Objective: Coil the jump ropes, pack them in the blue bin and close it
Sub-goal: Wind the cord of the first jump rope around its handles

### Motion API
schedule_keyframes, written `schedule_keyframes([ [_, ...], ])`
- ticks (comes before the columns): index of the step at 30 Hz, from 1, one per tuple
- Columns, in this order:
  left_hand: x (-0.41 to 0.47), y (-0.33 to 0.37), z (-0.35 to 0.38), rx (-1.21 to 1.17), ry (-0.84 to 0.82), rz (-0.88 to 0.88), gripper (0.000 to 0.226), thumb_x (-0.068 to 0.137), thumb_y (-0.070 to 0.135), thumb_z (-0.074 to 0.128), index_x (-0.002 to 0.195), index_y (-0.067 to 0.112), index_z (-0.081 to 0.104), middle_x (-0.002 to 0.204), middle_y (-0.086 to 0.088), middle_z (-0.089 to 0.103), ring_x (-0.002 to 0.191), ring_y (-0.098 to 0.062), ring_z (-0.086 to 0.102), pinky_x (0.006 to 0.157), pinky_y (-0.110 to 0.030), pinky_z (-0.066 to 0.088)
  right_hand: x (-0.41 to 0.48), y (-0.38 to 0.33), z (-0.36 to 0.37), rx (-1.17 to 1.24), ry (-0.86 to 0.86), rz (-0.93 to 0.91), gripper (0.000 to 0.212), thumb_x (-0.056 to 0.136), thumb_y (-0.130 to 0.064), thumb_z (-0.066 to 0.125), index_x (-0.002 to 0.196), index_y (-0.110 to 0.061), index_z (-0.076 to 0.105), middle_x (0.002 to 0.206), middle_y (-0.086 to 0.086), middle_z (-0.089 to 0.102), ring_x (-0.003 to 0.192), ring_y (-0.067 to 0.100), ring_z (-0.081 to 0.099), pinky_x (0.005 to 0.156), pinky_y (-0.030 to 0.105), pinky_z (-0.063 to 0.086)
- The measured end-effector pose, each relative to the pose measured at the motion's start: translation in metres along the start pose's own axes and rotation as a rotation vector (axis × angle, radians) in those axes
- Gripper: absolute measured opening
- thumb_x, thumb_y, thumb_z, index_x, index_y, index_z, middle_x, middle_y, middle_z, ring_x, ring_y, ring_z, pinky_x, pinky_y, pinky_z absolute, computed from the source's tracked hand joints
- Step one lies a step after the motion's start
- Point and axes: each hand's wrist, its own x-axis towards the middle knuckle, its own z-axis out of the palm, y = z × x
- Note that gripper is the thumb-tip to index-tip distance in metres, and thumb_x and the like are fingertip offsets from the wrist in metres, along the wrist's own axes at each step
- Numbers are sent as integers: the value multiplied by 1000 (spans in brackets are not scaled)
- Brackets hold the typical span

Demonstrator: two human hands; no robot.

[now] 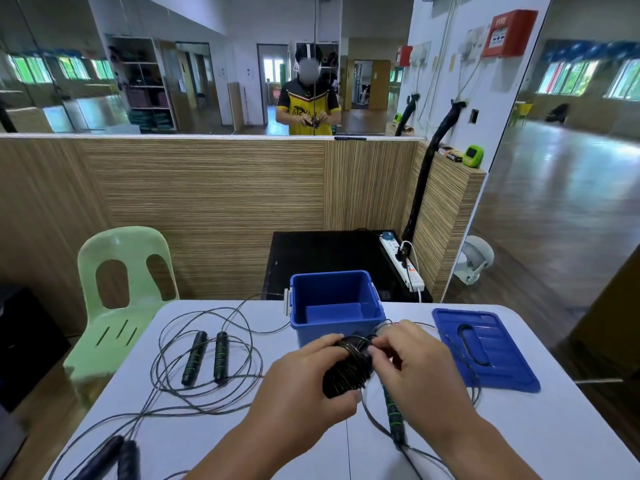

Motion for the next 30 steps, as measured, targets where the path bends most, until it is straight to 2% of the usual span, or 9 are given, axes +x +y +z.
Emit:
schedule_keyframes([
  [4, -2, -2, 0, 16, -20, -11, 52, 76, 56, 69, 126, 42, 64, 145, 36, 47, 117, 4, 55, 96, -17, 46, -4, 0, 3, 12, 6, 32, 16, 90, -19, 72, 81, -26, 61, 77, -16, 55, 72, 9, 55, 60, 27, 47],
  [6, -4, -3, 0, 15, -31, -21, 53, 75, 57, 70, 126, 42, 64, 146, 36, 47, 117, 6, 55, 95, -15, 44, -5, 1, 0, 25, 9, 44, 17, 90, -18, 73, 80, -27, 61, 74, -16, 54, 69, 10, 54, 59, 22, 45],
  [8, -6, -2, -1, -26, -45, -56, 50, 74, 56, 74, 120, 44, 60, 141, 37, 51, 111, 5, 58, 91, -13, 46, -6, 3, -2, 28, 14, 51, 20, 89, -16, 73, 78, -27, 60, 68, -16, 52, 67, 10, 53, 57, 15, 39],
  [11, -7, 0, -2, -120, -77, -121, 48, 70, 51, 80, 100, 44, 43, 128, 38, 58, 97, 1, 64, 77, -17, 52, -7, 5, -4, 46, 14, 77, 23, 88, -15, 73, 76, -27, 58, 59, -10, 51, 62, 13, 52, 53, 15, 35],
  [15, -7, 1, 0, -187, -98, -135, 46, 71, 46, 81, 99, 43, 44, 127, 36, 59, 85, -4, 67, 70, -24, 58, -10, 6, -1, 72, -10, 92, 23, 89, -16, 72, 76, -27, 58, 56, -10, 53, 60, 14, 54, 51, 17, 37],
  [17, -8, 1, 2, -197, -86, -133, 46, 71, 47, 80, 98, 42, 42, 128, 38, 58, 84, -4, 66, 69, -24, 57, -13, 7, 0, 83, -13, 105, 22, 90, -18, 72, 77, -27, 57, 57, -9, 54, 59, 15, 54, 51, 20, 38],
  [22, -8, 5, 3, -162, -62, -107, 44, 73, 48, 78, 98, 42, 41, 130, 38, 57, 91, -2, 64, 68, -12, 46, -14, 6, -1, 73, 8, 112, 21, 91, -20, 71, 77, -25, 57, 59, -9, 58, 58, 15, 55, 51, 27, 43],
  [27, -8, 8, 1, -129, -47, -107, 42, 75, 48, 76, 99, 44, 41, 126, 36, 60, 78, 0, 61, 61, -10, 41, -14, 2, 0, 62, 7, 97, 18, 92, -20, 71, 80, -28, 61, 63, -17, 60, 61, 11, 57, 54, 24, 43],
  [30, -9, 8, -1, -107, -39, -130, 43, 76, 47, 76, 101, 46, 41, 111, 26, 67, 70, -2, 58, 57, -10, 40, -16, -1, 1, 92, -12, 95, 9, 90, -22, 73, 88, -28, 67, 71, -17, 64, 68, 11, 61, 60, 28, 50],
])
